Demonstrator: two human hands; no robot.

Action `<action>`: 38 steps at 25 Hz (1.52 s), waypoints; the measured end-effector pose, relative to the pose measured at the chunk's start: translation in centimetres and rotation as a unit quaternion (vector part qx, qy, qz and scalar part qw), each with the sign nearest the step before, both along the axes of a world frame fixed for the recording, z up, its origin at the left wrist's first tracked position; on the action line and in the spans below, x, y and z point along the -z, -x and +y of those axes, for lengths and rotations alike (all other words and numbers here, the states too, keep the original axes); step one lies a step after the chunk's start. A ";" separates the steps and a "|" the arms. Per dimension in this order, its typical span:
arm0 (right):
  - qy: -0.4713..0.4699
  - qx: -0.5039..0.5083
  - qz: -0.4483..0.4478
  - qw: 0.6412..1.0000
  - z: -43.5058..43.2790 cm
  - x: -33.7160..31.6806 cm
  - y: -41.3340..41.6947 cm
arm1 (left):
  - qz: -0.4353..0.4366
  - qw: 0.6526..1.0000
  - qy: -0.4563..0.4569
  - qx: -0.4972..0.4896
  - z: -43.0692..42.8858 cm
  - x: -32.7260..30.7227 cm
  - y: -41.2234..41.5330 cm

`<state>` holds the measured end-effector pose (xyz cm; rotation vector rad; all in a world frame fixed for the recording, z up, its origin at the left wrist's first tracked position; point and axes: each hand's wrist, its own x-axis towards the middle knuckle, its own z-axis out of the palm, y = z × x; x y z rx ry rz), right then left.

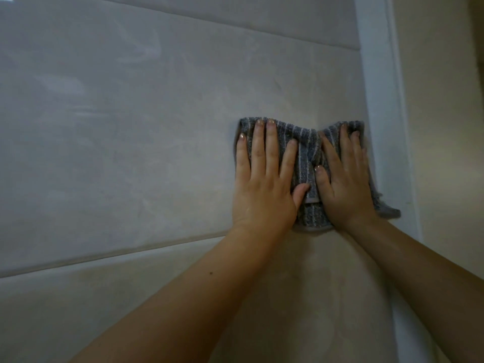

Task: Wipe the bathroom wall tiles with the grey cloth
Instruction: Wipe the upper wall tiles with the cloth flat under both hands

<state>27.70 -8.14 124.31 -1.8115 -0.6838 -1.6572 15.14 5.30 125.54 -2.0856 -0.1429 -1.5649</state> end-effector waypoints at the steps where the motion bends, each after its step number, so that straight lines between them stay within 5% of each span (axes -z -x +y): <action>1: -0.012 0.000 0.013 1.000 -0.5 0.0 -0.4 | 0.007 1.000 0.002 0.001 -0.6 -0.1 -0.4; 13: -0.135 0.004 0.133 0.982 4.4 3.7 4.1 | 0.039 0.998 -0.057 0.007 3.6 1.8 2.8; 38: -0.024 -0.004 0.013 1.000 30.6 1.3 27.9 | -0.050 0.995 -0.043 -0.072 30.3 1.9 26.2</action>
